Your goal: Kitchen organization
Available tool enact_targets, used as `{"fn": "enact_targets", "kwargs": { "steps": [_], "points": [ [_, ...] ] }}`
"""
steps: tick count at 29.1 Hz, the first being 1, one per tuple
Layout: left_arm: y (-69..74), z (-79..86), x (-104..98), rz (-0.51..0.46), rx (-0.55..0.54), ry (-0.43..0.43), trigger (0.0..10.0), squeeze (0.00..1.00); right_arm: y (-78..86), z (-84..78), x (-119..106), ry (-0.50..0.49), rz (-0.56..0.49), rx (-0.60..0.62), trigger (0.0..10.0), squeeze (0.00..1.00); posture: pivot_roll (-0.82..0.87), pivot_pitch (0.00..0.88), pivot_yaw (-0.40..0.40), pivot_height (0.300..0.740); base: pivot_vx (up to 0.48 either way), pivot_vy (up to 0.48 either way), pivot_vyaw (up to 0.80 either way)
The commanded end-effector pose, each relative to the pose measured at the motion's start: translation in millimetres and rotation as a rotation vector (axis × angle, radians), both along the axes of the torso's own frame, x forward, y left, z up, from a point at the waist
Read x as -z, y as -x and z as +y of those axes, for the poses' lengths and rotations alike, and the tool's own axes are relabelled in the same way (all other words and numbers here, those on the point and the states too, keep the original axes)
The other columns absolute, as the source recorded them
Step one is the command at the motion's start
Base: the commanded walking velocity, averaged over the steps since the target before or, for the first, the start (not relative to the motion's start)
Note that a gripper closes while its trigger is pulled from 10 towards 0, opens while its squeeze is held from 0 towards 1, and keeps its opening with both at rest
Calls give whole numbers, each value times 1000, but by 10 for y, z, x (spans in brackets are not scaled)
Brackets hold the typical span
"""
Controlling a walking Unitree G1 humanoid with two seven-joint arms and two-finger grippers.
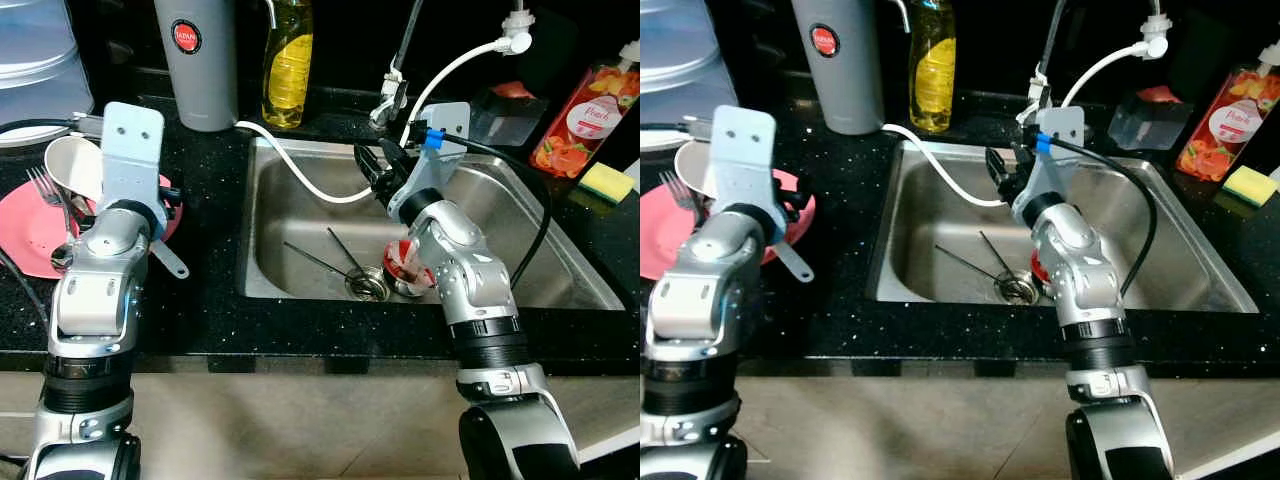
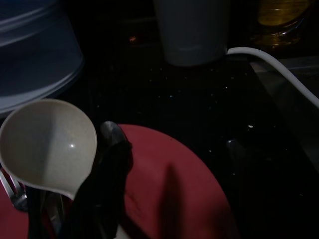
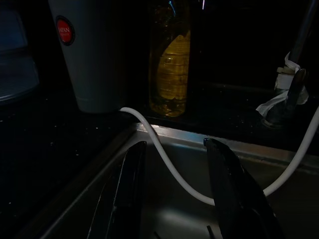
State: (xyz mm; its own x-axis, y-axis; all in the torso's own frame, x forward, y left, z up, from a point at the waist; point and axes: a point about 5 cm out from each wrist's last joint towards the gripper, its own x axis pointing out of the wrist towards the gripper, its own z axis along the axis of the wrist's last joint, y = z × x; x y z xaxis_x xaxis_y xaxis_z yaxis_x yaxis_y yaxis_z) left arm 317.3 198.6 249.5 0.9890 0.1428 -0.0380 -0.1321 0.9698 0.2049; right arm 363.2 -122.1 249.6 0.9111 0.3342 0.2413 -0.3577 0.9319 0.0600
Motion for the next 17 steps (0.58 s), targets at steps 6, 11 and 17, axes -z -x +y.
{"fn": "enact_targets", "kwargs": {
  "steps": [6,11,17],
  "points": [
    [-36,54,77,60,-40,99,10000,0,-7,-20,-20,-30,-9,4,10000,0,273,0,-67,740,0,0,0],
    [-104,85,115,88,-115,174,10000,0,-33,-58,-12,-41,-7,20,10000,0,278,0,-69,740,0,0,0],
    [-103,222,201,117,-297,165,10000,0,-4,3,-18,-39,-16,-11,10000,0,268,0,-58,740,0,0,0]
  ]
}}
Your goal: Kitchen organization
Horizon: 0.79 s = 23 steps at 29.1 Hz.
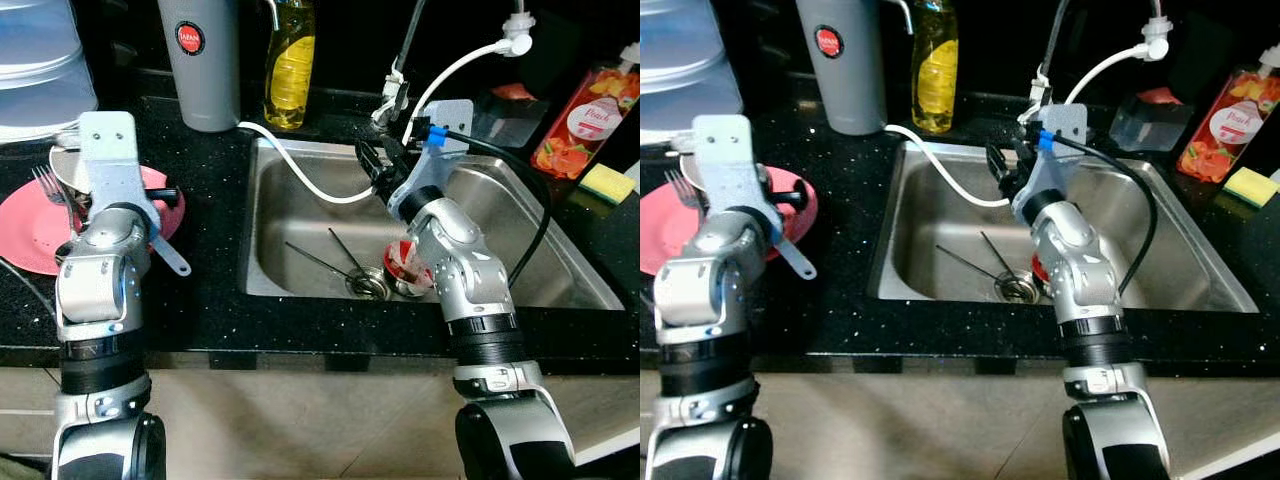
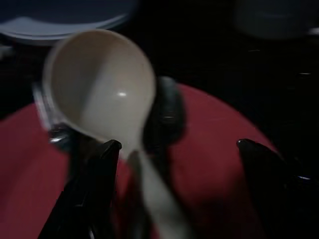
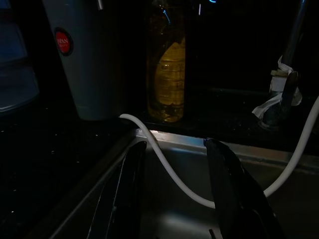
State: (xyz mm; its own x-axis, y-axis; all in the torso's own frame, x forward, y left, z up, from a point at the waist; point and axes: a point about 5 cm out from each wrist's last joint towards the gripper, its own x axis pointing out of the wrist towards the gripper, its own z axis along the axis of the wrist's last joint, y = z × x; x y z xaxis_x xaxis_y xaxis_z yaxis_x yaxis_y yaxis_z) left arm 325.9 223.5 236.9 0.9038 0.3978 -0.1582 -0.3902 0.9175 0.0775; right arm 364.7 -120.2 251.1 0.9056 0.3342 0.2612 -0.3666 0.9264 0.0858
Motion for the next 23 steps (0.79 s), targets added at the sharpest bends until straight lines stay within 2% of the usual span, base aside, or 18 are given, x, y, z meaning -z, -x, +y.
{"fn": "enact_targets", "kwargs": {
  "steps": [1,10,14,17,23],
  "points": [
    [-21,-24,82,37,-13,17,10000,0,9,-34,1,-12,-4,4,10000,0,270,0,-54,740,0,0,0],
    [-90,-45,113,51,-19,40,10000,0,10,-52,12,-34,3,12,10000,0,265,0,-53,740,0,0,0],
    [-116,-77,204,89,-12,82,10000,0,3,-59,4,-33,1,13,10000,0,267,0,-56,740,0,0,0],
    [-134,-98,254,105,-8,151,10000,0,-2,-61,-6,-36,-1,13,10000,0,266,0,-57,740,0,0,0],
    [-147,-187,234,109,1,120,10000,0,0,-56,-4,-37,0,9,10000,0,269,0,-57,740,0,0,0]
  ]
}}
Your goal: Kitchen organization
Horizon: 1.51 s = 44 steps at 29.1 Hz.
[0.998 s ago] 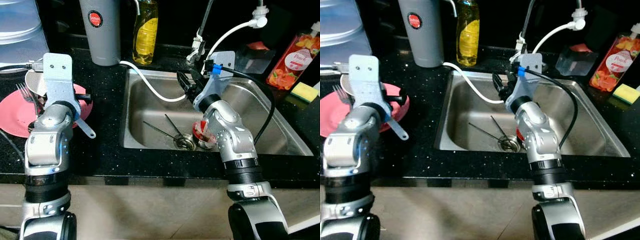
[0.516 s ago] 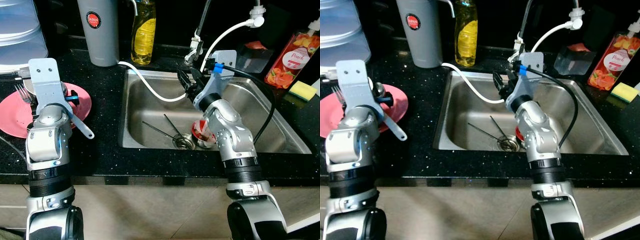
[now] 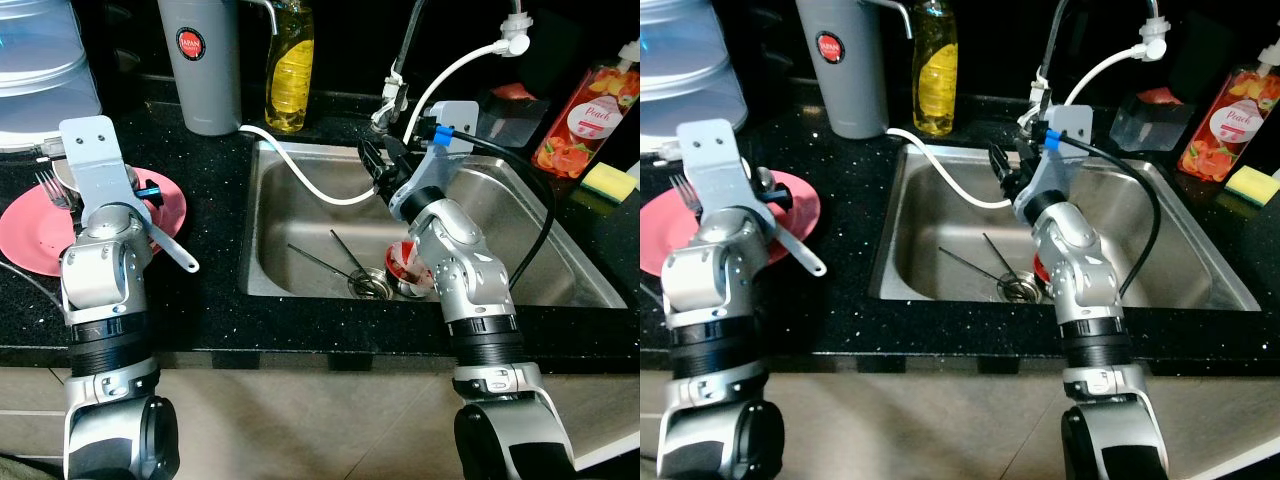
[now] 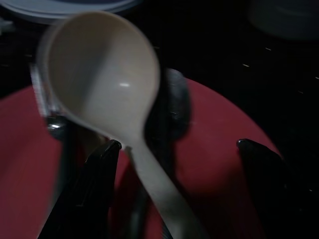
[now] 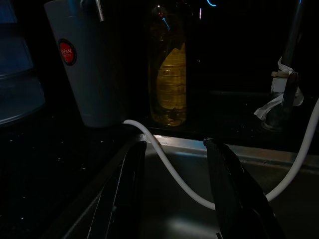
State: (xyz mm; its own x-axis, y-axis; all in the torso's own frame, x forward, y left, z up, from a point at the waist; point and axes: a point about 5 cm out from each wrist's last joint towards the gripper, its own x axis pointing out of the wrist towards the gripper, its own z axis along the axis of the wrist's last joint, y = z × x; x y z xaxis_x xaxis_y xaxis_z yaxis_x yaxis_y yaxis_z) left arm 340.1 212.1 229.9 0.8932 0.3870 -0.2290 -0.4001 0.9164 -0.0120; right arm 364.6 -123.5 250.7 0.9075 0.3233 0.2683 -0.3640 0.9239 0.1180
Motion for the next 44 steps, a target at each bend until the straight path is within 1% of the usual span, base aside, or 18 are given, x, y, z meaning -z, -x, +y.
{"fn": "enact_targets", "kwargs": {
  "steps": [1,2,4,6,7,8,9,10,16,19,21,23,24,25,30,36,40,44],
  "points": [
    [13,-81,194,86,10,27,9686,0,2,-21,-8,-5,-4,6,10000,0,267,0,-56,740,0,0,0],
    [16,-82,202,88,7,33,9686,0,3,-21,-8,-5,-3,6,10000,0,267,0,-56,740,0,0,0],
    [35,-71,226,95,0,40,5647,0,5,-24,-7,-6,-3,7,10000,0,267,0,-54,740,0,0,0],
    [44,-63,237,97,-8,48,5647,0,6,-28,-5,-6,-2,8,10000,0,267,0,-54,740,0,0,0],
    [49,-50,231,95,-11,45,3373,0,5,-32,-2,-7,-1,8,10000,0,270,0,-57,740,0,0,0],
    [49,-50,231,95,-11,45,3373,0,5,-32,-2,-7,-1,8,10000,0,270,0,-57,740,0,0,0],
    [55,-34,225,92,-18,41,2353,0,4,-34,0,-8,0,9,10000,0,270,0,-57,740,0,0,0],
    [62,-9,216,86,-28,34,0,0,3,-33,2,-9,1,7,10000,0,273,0,-62,740,0,0,0],
    [75,55,126,32,-71,11,0,0,-3,-16,-3,-10,1,-1,10000,0,279,0,-66,740,0,0,0],
    [80,77,26,-24,-89,-45,0,0,-7,-14,-1,-10,3,-1,10000,0,279,0,-68,740,0,0,0],
    [90,98,-76,-75,-107,-116,0,0,-7,-8,-2,-11,3,-5,10000,0,276,0,-68,740,0,0,0],
    [93,103,-104,-89,-114,-136,0,0,-8,-7,-2,-11,3,-6,10000,0,276,0,-68,740,0,0,0],
    [95,100,-146,-108,-116,-155,118,0,-8,-9,-3,-11,3,-5,10000,0,276,0,-68,740,0,0,0],
    [104,101,-237,-149,-129,-196,10000,0,-9,-20,-3,-15,5,-1,10000,0,276,0,-68,740,0,0,0],
    [107,75,-409,-244,-98,-244,10000,0,-8,-17,-1,-18,6,-2,10000,0,274,0,-67,740,0,0,0],
    [63,-48,-543,-324,55,-202,10000,0,-15,-32,-6,-16,5,2,10000,0,275,0,-71,740,0,0,0],
    [58,-35,-543,-307,93,-156,10000,0,-15,-40,-11,-14,3,5,10000,0,273,0,-71,740,0,0,0],
    [45,49,-414,-207,50,-134,10000,0,-21,-53,-14,-11,2,9,10000,0,274,0,-73,740,0,0,0]
  ]
}}
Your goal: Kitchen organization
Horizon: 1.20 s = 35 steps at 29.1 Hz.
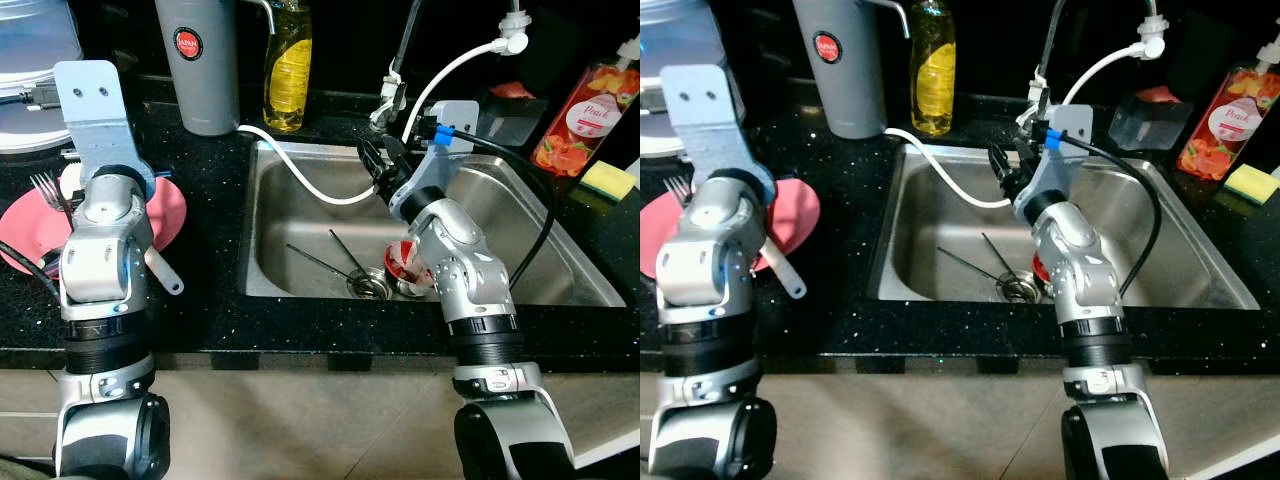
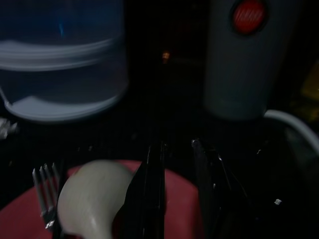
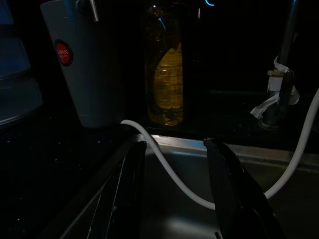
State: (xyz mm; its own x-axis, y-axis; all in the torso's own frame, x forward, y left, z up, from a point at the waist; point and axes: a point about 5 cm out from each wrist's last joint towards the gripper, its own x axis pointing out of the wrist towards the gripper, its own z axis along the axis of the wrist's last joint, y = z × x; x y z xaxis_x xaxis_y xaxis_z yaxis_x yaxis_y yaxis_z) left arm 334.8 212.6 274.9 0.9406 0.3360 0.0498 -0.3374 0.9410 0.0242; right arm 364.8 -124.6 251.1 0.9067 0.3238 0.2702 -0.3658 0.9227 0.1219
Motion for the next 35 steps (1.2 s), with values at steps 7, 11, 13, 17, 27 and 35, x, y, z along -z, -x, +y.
{"fn": "enact_targets", "kwargs": {
  "steps": [7,11,13,17,27,35],
  "points": [
    [17,74,117,67,-60,23,10000,1000,-12,-29,-11,-6,2,5,10000,0,269,0,-72,740,0,0,0],
    [75,64,108,45,-120,-6,10000,1000,-10,-43,-5,-6,5,9,10000,0,268,0,-72,740,0,0,0],
    [85,63,117,46,-131,6,10000,1000,-10,-46,-5,-6,5,9,10000,0,269,0,-74,740,0,0,0],
    [92,66,186,77,-143,81,10000,1000,-11,-36,-7,-5,5,5,10000,0,269,0,-76,740,0,0,0],
    [96,-119,398,135,-214,316,10000,0,-24,-4,2,2,9,-6,10000,0,268,0,-84,740,0,0,0],
    [80,-7,504,180,-248,323,2980,0,-12,-23,13,2,11,-2,10000,0,264,0,-80,740,0,0,0]
  ]
}}
